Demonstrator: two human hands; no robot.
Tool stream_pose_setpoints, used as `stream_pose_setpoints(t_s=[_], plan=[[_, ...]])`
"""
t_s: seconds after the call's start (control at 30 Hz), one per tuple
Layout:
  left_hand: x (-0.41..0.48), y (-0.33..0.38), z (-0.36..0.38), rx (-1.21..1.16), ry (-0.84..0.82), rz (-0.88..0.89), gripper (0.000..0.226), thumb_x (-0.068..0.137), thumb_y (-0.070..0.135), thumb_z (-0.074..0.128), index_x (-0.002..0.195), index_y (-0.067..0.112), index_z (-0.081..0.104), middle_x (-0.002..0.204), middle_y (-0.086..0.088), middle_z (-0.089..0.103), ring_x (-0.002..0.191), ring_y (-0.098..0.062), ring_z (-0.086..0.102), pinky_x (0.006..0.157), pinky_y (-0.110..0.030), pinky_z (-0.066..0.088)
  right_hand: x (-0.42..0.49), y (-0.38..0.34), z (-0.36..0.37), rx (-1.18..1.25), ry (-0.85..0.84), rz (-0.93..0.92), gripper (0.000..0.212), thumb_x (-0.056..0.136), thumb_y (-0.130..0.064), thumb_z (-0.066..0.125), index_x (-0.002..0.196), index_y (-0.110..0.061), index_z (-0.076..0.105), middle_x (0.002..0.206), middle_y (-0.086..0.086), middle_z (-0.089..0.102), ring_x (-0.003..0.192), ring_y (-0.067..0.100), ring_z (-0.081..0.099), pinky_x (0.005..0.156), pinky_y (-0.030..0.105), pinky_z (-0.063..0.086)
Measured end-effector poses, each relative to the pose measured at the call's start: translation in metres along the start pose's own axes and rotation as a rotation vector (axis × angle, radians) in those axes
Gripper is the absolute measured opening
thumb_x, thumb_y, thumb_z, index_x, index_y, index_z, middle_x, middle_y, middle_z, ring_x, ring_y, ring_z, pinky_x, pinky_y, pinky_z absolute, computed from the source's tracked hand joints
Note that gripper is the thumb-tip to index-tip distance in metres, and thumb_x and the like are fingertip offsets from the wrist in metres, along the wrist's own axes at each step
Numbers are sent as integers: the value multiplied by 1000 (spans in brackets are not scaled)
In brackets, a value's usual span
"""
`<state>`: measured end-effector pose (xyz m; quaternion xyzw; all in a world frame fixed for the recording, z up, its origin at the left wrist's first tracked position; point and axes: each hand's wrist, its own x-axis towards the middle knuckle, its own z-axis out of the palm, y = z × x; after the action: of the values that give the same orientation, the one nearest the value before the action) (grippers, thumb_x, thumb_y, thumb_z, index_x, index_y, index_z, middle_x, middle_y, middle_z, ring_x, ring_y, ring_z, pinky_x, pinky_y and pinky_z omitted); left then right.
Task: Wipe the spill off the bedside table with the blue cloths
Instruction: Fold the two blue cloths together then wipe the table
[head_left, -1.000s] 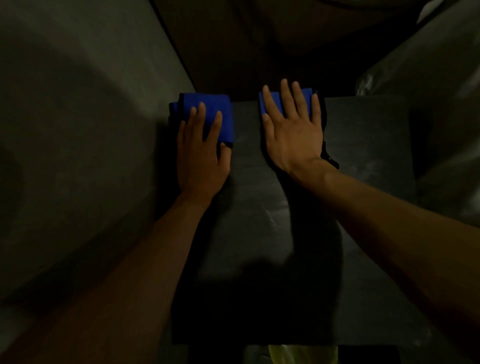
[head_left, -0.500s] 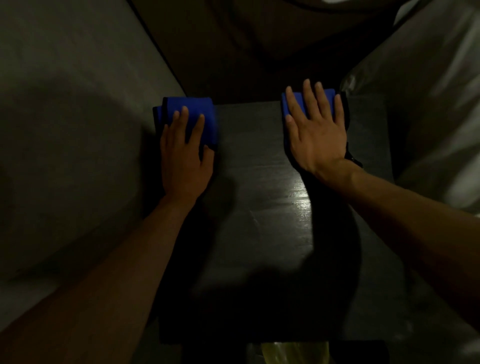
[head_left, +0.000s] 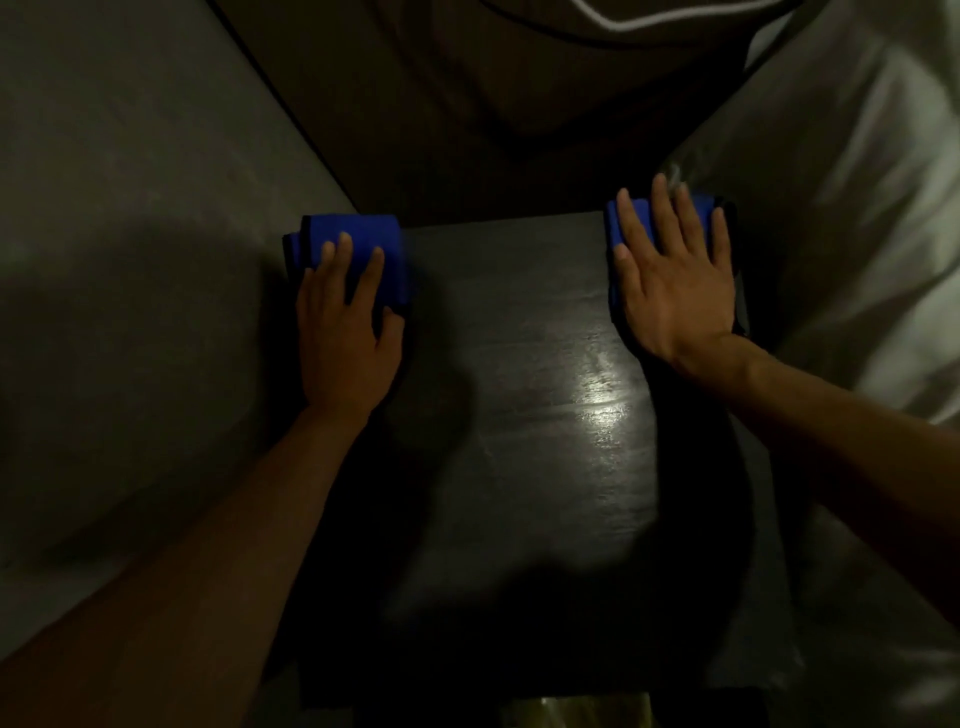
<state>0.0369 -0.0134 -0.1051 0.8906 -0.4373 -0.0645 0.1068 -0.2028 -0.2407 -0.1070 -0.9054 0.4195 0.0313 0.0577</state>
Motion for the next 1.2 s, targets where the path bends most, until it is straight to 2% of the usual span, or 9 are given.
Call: stream_pose_setpoints(t_s=[0.37, 0.57, 0.73, 0.9, 1.03, 1.2], plan=[[-1, -1, 1, -50, 45, 23, 63, 90, 22, 40, 152, 23, 25, 161, -11, 16, 149, -28, 9, 119, -52, 10, -22, 12, 2, 36, 4, 118, 61, 105, -50, 3, 163, -30, 2, 171, 6, -1, 157, 24, -6, 126, 52, 0], [-2, 0, -1, -92, 33, 28, 68, 84, 28, 35, 151, 24, 25, 161, -9, 15, 149, -27, 8, 120, -50, 7, -43, -10, 11, 64, 30, 256, 63, 105, -50, 4, 163, -27, 4, 171, 8, 0, 157, 28, -4, 125, 55, 3], [0, 0, 1, -62, 22, 0, 71, 80, 35, 29, 150, 25, 28, 161, -9, 15, 149, -27, 8, 120, -49, 8, -53, -27, 16, 74, 43, 272, 61, 107, -48, 8, 163, -25, 4, 171, 9, 1, 157, 29, -3, 125, 55, 2], [1, 0, 0, -39, 18, 2, 71, 81, 36, 27, 151, 25, 26, 162, -8, 14, 149, -25, 7, 121, -47, 5, -59, -49, 15, 45, 11, 239, 60, 109, -46, 13, 163, -25, 1, 171, 9, -3, 157, 29, -7, 126, 53, -1], [1, 1, -1, -59, 8, -2, 69, 82, 34, 33, 151, 26, 27, 162, -8, 13, 150, -25, 6, 120, -46, 3, -60, -69, 16, 32, 6, 179, 60, 109, -48, 12, 163, -26, 1, 171, 8, -3, 157, 29, -8, 125, 52, -4], [2, -2, -5, -102, -4, 1, 69, 81, 31, 34, 150, 26, 30, 162, -7, 14, 150, -24, 6, 120, -43, 3, -60, -104, 14, 41, -24, 24, 60, 109, -46, 13, 163, -24, -2, 171, 9, -4, 156, 30, -8, 122, 49, -11]])
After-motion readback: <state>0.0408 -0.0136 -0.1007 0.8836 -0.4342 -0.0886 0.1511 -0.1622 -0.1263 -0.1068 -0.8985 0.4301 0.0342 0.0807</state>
